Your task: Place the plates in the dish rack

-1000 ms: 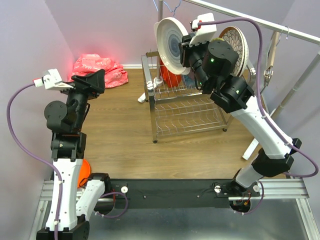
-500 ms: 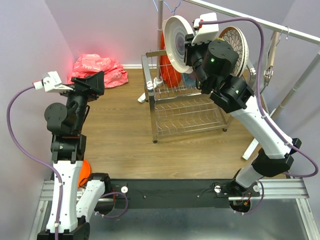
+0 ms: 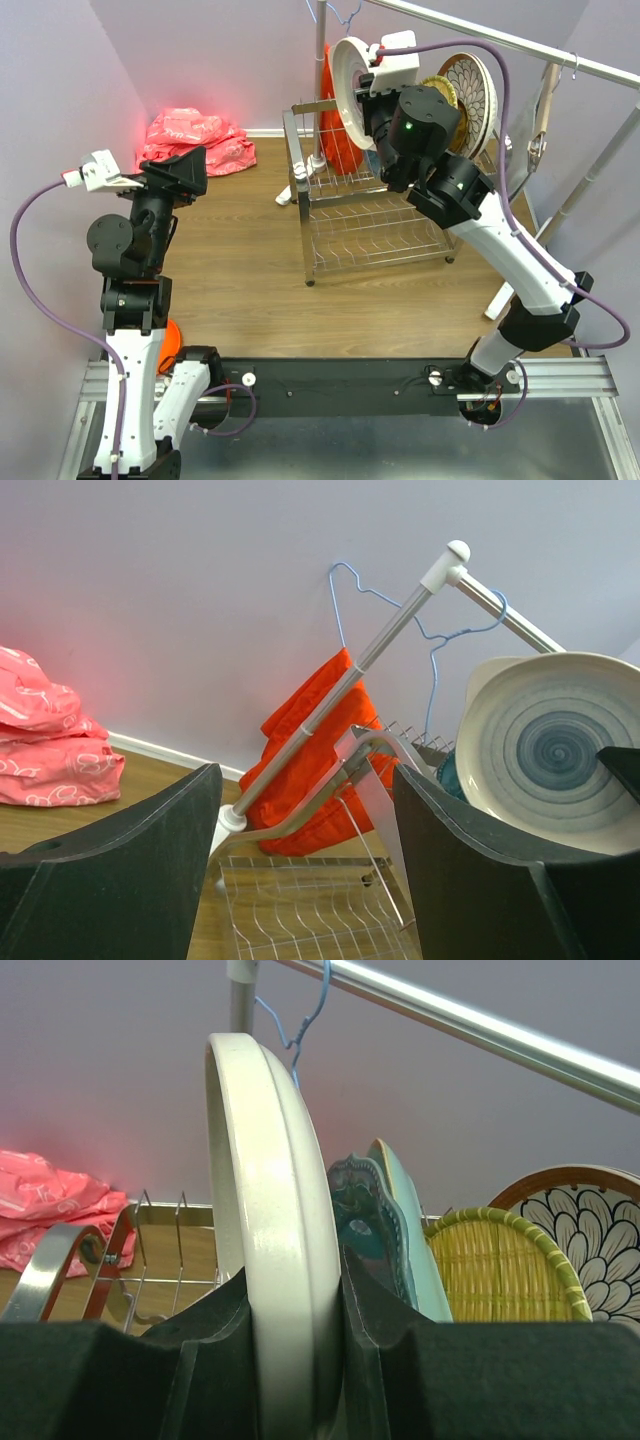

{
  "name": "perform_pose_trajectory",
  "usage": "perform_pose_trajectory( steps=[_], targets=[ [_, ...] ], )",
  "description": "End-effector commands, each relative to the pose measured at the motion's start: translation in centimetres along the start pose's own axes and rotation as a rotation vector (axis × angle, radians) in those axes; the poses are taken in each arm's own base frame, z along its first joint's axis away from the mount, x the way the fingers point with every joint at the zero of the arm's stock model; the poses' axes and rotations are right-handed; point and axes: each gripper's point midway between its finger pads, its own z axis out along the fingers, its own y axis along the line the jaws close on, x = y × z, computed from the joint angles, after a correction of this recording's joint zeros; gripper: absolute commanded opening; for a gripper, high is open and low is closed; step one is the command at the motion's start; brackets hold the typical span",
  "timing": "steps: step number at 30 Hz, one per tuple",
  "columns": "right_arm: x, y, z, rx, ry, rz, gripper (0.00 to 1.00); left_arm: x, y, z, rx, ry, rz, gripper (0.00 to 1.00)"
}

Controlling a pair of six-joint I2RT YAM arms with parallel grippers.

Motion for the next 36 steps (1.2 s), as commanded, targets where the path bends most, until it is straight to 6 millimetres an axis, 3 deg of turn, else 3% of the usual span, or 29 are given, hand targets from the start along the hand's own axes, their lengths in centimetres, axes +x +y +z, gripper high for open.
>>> perform_pose_trajectory(
  steps=[1,28,36],
  targets=[
    [-3.5,-2.5,-0.6,0.089,-0.098,0.121,0.01,-0.3,0.9,-0.4,-0.039,-0.021,0.021,0.78],
    [1.4,-2.7,-1.1,0.150,-0.004,0.139,0.01,0.0,1.4,-1.3,-0.062,-0.022,0.017,0.79],
    [0.1,-3.1,-1.0,0.161,-0.023,0.138,0.01,0.0,1.5,-1.4,-0.067,-0.023,0.019,0.79]
  ],
)
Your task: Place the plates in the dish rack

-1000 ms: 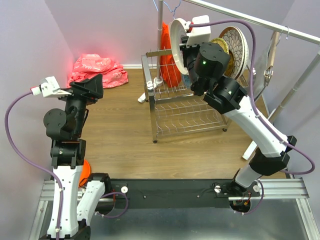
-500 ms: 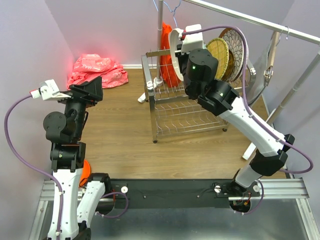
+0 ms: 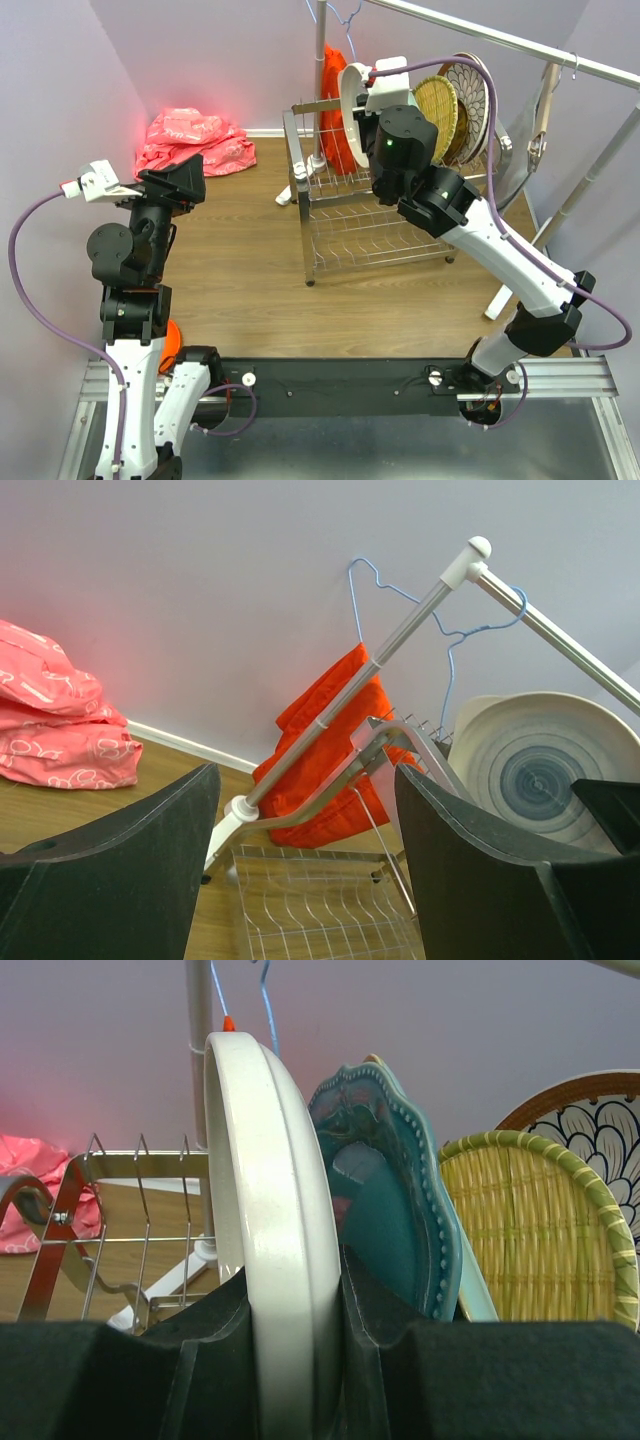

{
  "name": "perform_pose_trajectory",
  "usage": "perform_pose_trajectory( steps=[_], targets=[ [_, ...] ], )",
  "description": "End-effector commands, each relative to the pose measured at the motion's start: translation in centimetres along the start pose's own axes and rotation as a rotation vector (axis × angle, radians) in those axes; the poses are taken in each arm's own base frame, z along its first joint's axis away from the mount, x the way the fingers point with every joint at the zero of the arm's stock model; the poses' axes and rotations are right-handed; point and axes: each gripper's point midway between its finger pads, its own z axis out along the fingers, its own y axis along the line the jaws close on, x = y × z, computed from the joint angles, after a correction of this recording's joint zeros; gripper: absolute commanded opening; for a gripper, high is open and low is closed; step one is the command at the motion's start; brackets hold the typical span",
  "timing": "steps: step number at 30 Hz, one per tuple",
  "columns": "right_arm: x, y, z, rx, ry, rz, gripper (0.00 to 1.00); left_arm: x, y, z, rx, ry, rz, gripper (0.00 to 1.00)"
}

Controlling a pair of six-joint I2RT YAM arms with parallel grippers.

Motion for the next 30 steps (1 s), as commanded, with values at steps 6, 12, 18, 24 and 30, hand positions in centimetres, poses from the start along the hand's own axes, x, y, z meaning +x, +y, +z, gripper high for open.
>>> perform_pose_trajectory(
  steps=[6,12,18,24,30],
  targets=[
    [-5.6,-3.1,-0.8,0.071,-0.118,0.139,0.00,-0.3,0.5,-0.2,-0.020,-0.021,0.014,0.79],
    [-5.5,-3.2,-0.9,0.078,-0.112,0.130,0.01,-0.1,0.7,-0.2,-0.021,-0.020,0.007,0.79],
    [-4.2,-2.8,-0.7,0.081,-0.089,0.123,0.01,-0.2,0.6,-0.2,-0.019,-0.020,0.012,0.80],
    [-3.3,-2.5,-0.5,0.086,-0.074,0.108,0.01,0.0,0.8,-0.4,-0.028,-0.021,0.009,0.80],
    [-2.4,-2.2,-0.4,0.083,-0.060,0.094,0.01,-0.1,0.8,-0.4,-0.028,-0.023,0.011,0.80]
  ],
)
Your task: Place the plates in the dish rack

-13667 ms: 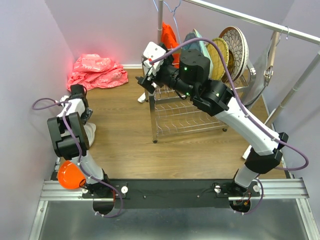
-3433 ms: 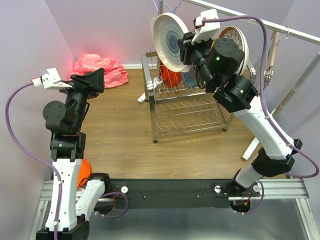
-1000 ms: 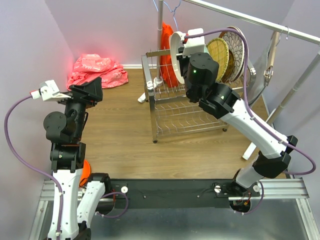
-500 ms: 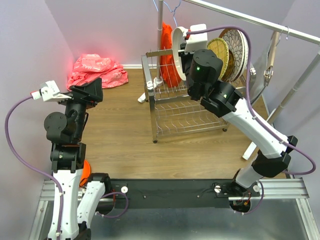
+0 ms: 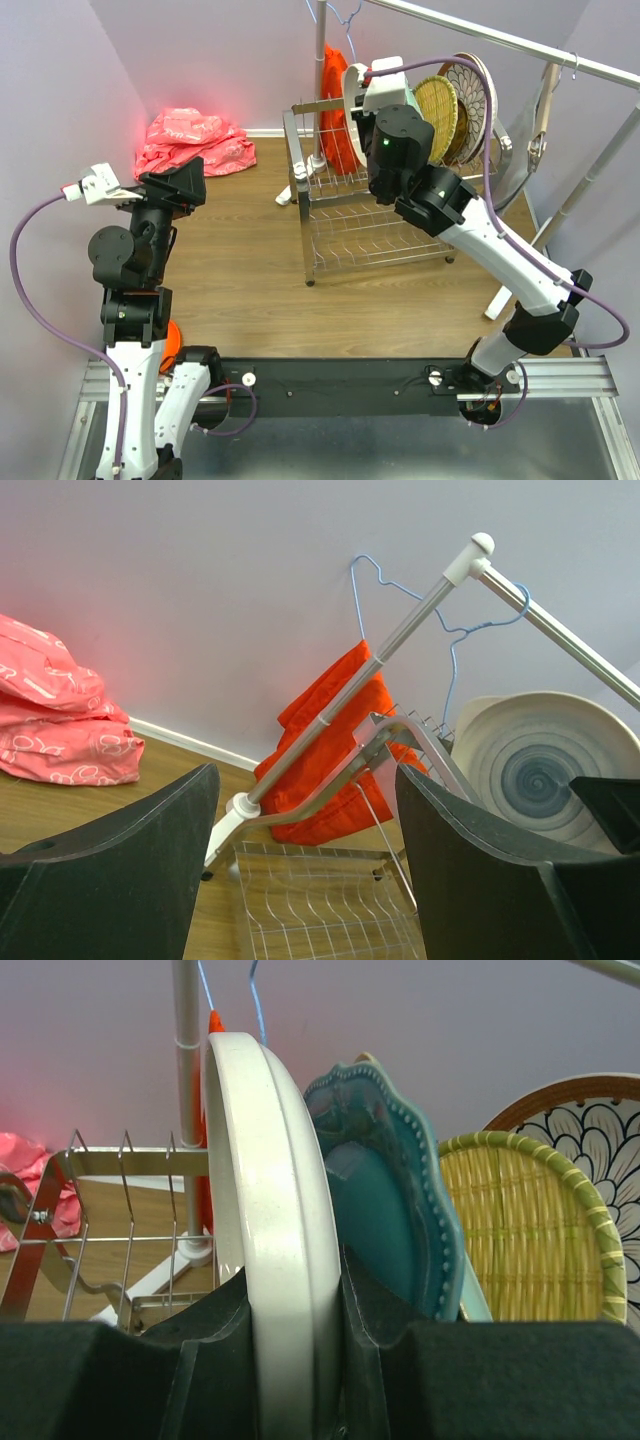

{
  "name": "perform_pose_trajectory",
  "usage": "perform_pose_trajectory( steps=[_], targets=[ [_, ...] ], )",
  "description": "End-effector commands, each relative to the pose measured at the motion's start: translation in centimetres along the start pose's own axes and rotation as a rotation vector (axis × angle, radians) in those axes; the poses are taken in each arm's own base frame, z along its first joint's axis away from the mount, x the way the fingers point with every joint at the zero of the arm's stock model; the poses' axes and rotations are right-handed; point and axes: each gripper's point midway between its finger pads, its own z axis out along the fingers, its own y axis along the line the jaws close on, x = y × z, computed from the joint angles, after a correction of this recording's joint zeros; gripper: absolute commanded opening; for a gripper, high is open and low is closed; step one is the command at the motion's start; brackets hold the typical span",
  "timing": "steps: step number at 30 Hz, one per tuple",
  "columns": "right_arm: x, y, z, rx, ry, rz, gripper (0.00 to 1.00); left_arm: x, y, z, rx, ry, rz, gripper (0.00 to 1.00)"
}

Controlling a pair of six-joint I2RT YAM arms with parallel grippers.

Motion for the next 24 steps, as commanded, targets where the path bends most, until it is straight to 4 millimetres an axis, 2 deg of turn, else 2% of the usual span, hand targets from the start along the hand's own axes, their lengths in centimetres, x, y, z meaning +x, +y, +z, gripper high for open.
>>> perform_pose_trajectory(
  steps=[1,7,24],
  targets=[
    [-1.9,-1.7,-0.5,0.056,-0.054,0.114,0.01,-0.4,0.5,-0.1,-0.023,-0.025,0.011,0.80],
    [-1.4,-1.8,-0.5,0.057,-0.046,0.095,0.01,-0.3,0.6,-0.1,-0.027,-0.022,0.013,0.80],
    [-0.4,-1.5,-0.7,0.048,-0.023,0.101,0.18,-0.1,0.8,-0.2,-0.029,-0.016,0.011,0.80]
  ],
)
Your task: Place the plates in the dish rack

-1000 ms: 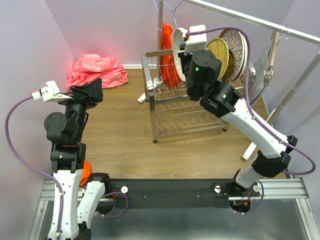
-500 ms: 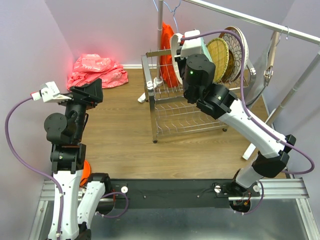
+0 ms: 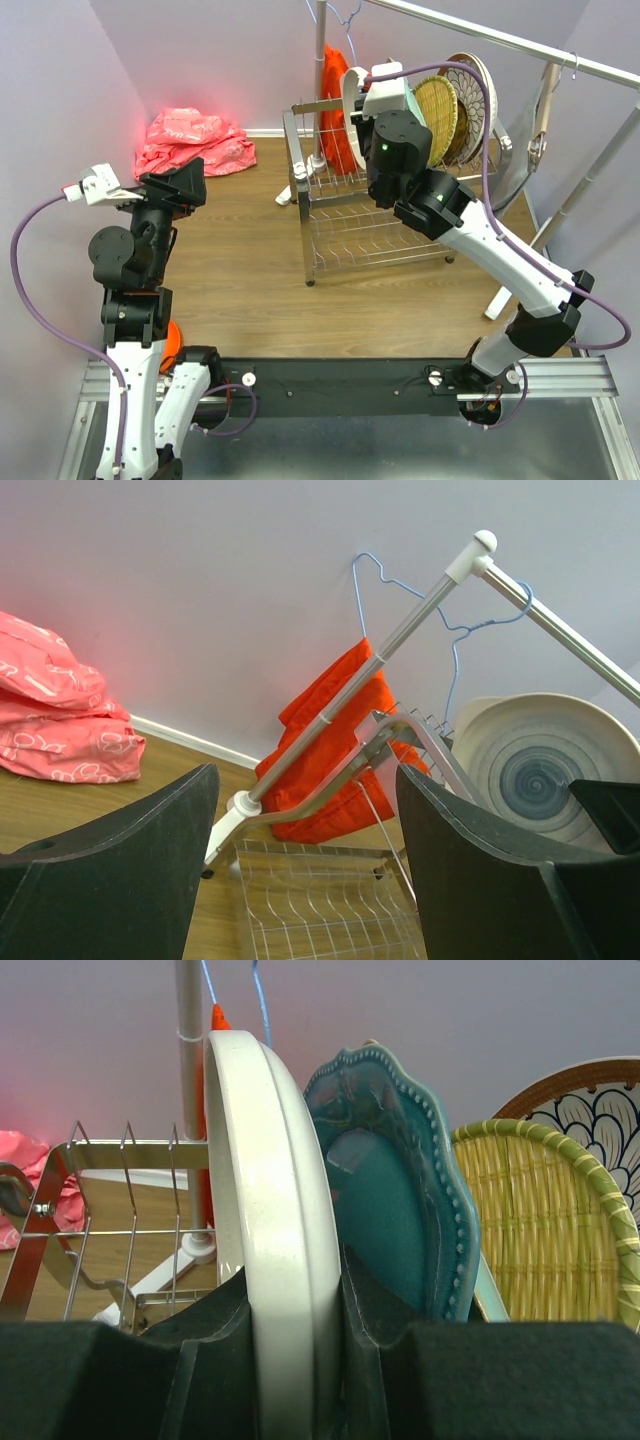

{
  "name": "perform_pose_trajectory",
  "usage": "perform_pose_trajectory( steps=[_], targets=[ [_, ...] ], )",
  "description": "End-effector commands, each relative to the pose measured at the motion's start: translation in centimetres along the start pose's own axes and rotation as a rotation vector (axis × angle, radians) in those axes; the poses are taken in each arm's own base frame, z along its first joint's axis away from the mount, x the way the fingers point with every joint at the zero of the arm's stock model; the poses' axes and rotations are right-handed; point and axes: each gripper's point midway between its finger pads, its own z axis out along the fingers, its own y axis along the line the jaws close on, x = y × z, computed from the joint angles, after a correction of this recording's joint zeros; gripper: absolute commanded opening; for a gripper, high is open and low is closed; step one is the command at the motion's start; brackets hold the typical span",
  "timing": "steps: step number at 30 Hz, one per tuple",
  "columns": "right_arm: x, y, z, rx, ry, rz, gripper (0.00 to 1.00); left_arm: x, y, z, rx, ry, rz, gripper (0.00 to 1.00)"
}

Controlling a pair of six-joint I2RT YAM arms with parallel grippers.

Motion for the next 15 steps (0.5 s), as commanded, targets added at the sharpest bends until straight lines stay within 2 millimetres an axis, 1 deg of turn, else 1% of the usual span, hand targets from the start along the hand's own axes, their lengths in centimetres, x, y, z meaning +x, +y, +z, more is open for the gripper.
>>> perform_pose_trajectory(
  steps=[1,2,3,14,15],
  targets=[
    [-1.77,-2.08,-0.66,0.051,-0.036,0.108,0.19,-0.22,0.70,-0.22,-0.028,-0.020,0.011,0.80],
    [-1.74,-1.95,-0.65,0.050,-0.035,0.107,0.22,-0.23,0.70,-0.22,-0.028,-0.020,0.011,0.80],
    [-1.86,-1.98,-0.67,0.048,-0.037,0.108,0.23,-0.07,0.73,-0.21,-0.028,-0.016,0.010,0.80],
    [-2.57,-1.64,-0.71,0.022,-0.044,0.112,0.24,0.04,0.86,0.04,-0.030,-0.015,0.009,0.80],
    [-2.69,-1.68,-0.79,0.020,-0.046,0.114,0.24,-0.26,1.45,0.07,-0.050,-0.027,0.015,0.80]
  ],
)
